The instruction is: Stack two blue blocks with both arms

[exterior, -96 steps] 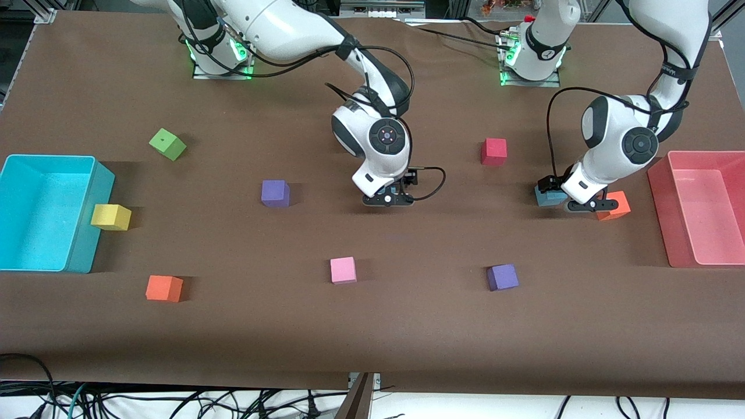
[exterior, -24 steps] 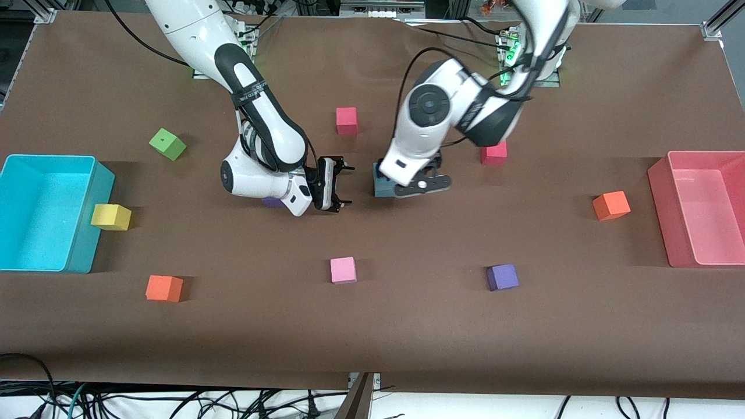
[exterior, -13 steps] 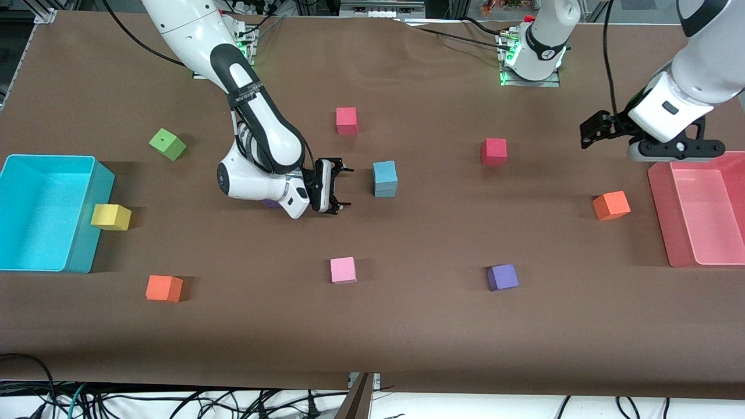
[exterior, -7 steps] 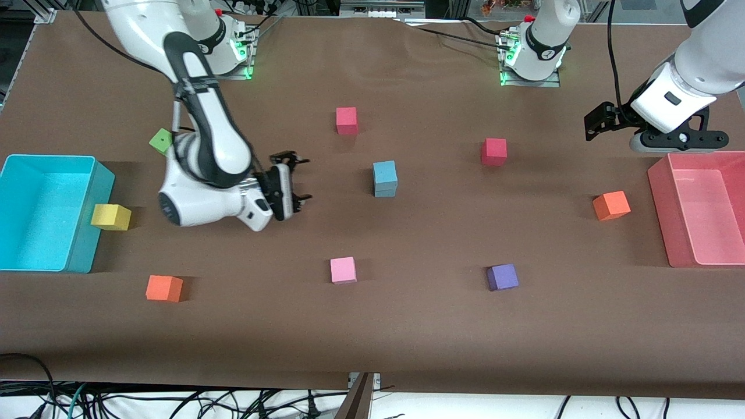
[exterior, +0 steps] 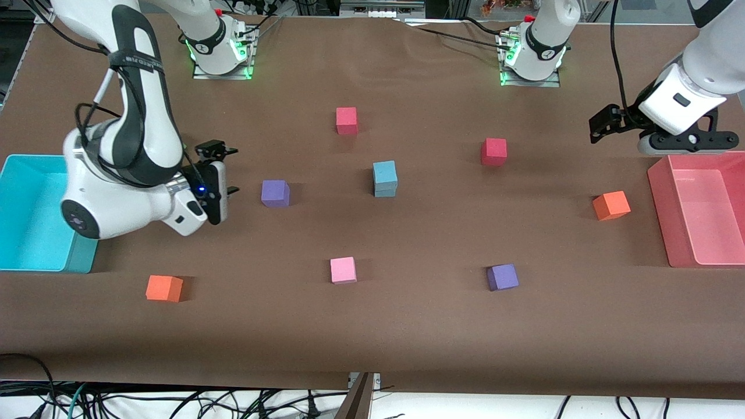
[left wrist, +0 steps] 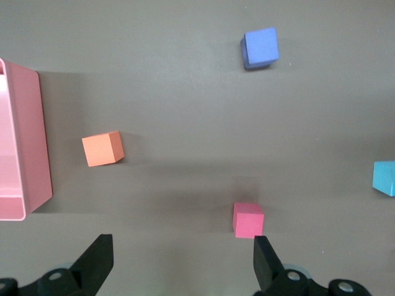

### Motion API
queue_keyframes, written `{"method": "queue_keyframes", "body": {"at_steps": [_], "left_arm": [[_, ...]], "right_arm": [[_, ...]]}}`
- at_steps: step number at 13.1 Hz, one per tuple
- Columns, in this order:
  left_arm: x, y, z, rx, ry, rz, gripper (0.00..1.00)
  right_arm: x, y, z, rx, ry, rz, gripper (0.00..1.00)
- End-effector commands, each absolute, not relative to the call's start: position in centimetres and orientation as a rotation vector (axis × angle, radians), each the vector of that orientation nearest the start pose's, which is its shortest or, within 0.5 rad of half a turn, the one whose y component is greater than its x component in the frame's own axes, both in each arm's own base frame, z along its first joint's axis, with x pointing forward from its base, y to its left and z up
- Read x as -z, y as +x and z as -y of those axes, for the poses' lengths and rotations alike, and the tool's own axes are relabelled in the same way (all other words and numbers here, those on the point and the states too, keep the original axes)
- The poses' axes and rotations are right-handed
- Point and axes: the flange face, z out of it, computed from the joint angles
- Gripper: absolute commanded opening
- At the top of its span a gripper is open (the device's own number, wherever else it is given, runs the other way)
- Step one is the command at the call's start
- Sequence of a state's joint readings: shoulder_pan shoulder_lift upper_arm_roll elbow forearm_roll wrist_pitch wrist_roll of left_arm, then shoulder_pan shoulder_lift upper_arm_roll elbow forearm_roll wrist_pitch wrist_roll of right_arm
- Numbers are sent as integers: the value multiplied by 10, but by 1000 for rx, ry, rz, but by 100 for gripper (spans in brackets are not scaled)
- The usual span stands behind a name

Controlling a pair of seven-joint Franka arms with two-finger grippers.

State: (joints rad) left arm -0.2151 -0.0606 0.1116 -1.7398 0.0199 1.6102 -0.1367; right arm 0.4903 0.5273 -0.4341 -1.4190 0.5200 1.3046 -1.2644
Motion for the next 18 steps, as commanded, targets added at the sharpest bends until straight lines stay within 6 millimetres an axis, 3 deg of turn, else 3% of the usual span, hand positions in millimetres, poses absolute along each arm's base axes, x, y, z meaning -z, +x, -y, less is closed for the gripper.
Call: {"method": "queue_keyframes", "body": {"at_steps": [1, 4, 6, 8, 10, 11, 13, 15, 18], "left_arm": [[-591, 544, 46, -87, -3101, 80, 100], [-587, 546, 50, -94, -3103, 71, 100], [-592, 550, 47, -75, -3103, 86, 100], [-594, 552, 33, -70, -3112, 122, 100], [-596, 552, 25, -71, -3141, 143, 100], [-600, 553, 28, -56, -3142, 138, 100], [-600, 555, 28, -54, -3144, 143, 100], [-599, 555, 29, -57, -3144, 143, 100], [-595, 559, 29, -64, -3161, 145, 100]], "right_arm": [[-452, 603, -120, -500, -2317, 1347, 100], [-503, 589, -84, -446, -2668, 974, 100], [-521, 577, -62, -336, -2882, 705, 100], [-525, 571, -38, -317, -2958, 632, 100], [-543, 572, -19, -241, -3060, 577, 100], [-560, 567, -4, -195, -3158, 351, 100], [-576, 563, 3, -118, -3189, -155, 100], [-581, 562, 4, -100, -3195, -108, 100], [-592, 554, 22, -107, -3172, -132, 100]]}}
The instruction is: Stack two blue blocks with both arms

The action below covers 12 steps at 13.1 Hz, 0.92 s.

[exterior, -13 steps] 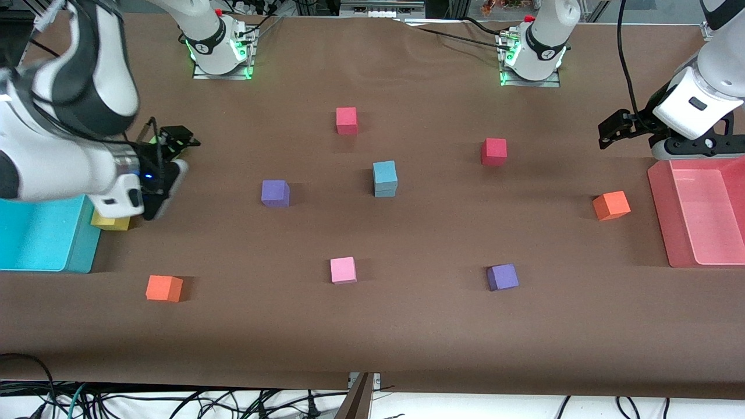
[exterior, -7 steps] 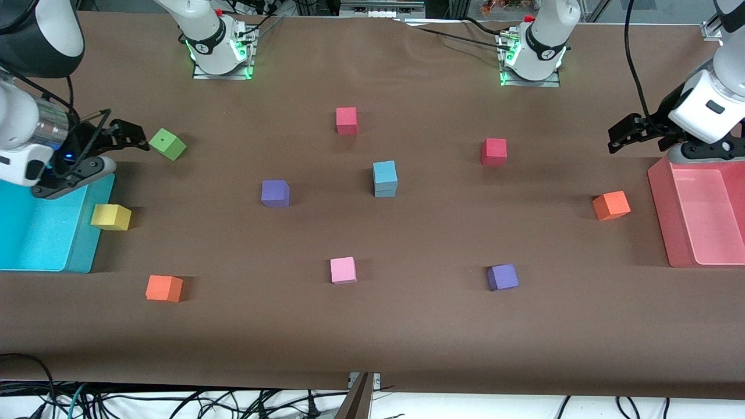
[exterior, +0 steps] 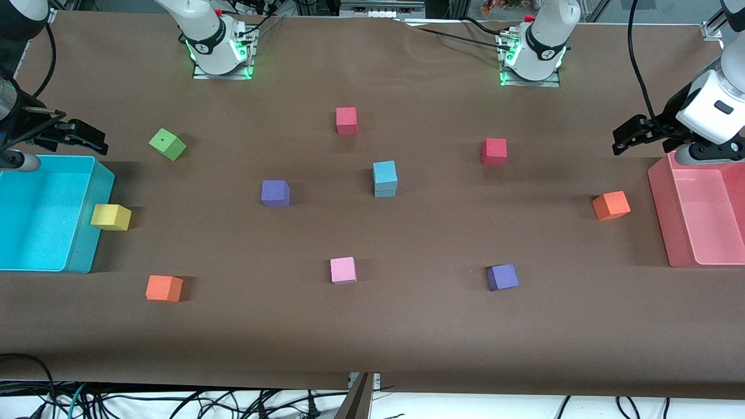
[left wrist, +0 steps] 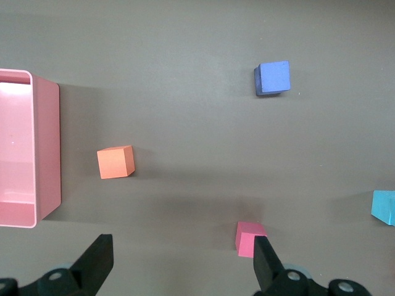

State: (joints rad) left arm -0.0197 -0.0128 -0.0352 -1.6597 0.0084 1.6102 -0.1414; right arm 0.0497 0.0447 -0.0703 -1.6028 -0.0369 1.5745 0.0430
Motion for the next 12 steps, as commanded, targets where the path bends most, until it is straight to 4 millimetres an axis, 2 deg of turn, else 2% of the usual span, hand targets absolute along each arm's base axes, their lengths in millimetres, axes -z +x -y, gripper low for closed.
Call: {"method": "queue_keyframes", "body": {"at_steps": [1, 5, 12], "left_arm": [[-593, 559, 31, -72, -3177, 140, 100], [-589, 562, 30, -84, -3178, 143, 100], [-588, 562, 30, -84, -3175, 142, 100]], "right_arm": [[-596, 554, 20, -92, -3149, -132, 100], [-608, 552, 19, -133, -3139, -135, 100], [-603, 553, 25, -145, -3136, -144, 100]]}}
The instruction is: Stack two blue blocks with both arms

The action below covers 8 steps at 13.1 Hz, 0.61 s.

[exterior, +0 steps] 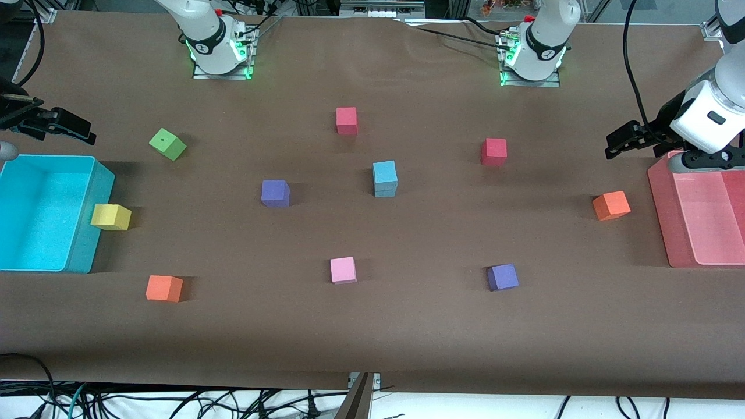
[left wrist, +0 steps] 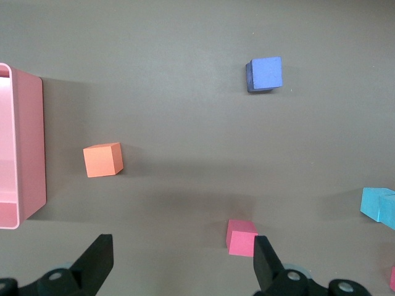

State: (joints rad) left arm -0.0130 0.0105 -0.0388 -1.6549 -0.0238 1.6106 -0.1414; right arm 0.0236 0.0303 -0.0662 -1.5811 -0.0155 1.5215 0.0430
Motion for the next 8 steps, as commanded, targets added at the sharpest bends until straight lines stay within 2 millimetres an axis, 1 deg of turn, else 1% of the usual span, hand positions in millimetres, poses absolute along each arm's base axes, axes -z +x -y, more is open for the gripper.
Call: {"method": "queue_keyframes", "body": {"at_steps": [1, 3, 5, 8], "left_arm": [[-588, 562, 30, -84, -3175, 142, 100], [-589, 562, 30, -84, -3175, 142, 100], [-588, 562, 30, -84, -3175, 142, 100], [-589, 562, 30, -84, -3177, 143, 100]], "right_arm": [[-603, 553, 27, -137, -3137, -149, 100], [-603, 553, 25, -137, -3138, -145, 100], [-603, 554, 30, -130, -3137, -154, 100], [-603, 555, 22, -128, -3145, -135, 100]]}}
